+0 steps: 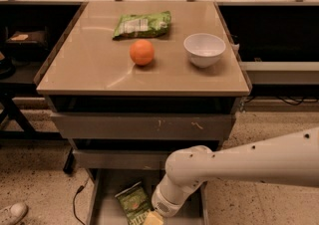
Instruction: Pick green jalapeno chip bag from bottom drawer and place on counter
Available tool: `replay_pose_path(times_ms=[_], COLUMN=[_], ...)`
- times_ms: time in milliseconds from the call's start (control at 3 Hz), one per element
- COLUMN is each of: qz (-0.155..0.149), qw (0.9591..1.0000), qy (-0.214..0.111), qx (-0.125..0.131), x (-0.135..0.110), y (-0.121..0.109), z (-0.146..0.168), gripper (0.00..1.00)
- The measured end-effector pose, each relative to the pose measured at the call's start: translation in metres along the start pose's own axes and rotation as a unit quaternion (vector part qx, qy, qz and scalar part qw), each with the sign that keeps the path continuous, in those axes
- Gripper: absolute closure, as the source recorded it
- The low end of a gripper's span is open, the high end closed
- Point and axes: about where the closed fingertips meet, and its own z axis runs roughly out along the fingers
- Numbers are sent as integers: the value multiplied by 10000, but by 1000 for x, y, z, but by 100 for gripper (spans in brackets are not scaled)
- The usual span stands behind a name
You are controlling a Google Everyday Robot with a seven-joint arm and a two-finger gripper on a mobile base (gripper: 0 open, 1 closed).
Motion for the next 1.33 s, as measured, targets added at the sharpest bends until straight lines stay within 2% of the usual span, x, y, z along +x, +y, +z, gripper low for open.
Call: replay_pose_path(times_ms=[333,667,1000,1333], qz=[321,793,790,922], qw=[9988,9937,9937,9922], qy=[-381,-788,-788,-820], qx=[-7,-82,-80,-198], x=[-15,-10,-10,-15], y=[-41,-75,-75,-81], z=[43,95,94,126], gripper=[0,0,0,0])
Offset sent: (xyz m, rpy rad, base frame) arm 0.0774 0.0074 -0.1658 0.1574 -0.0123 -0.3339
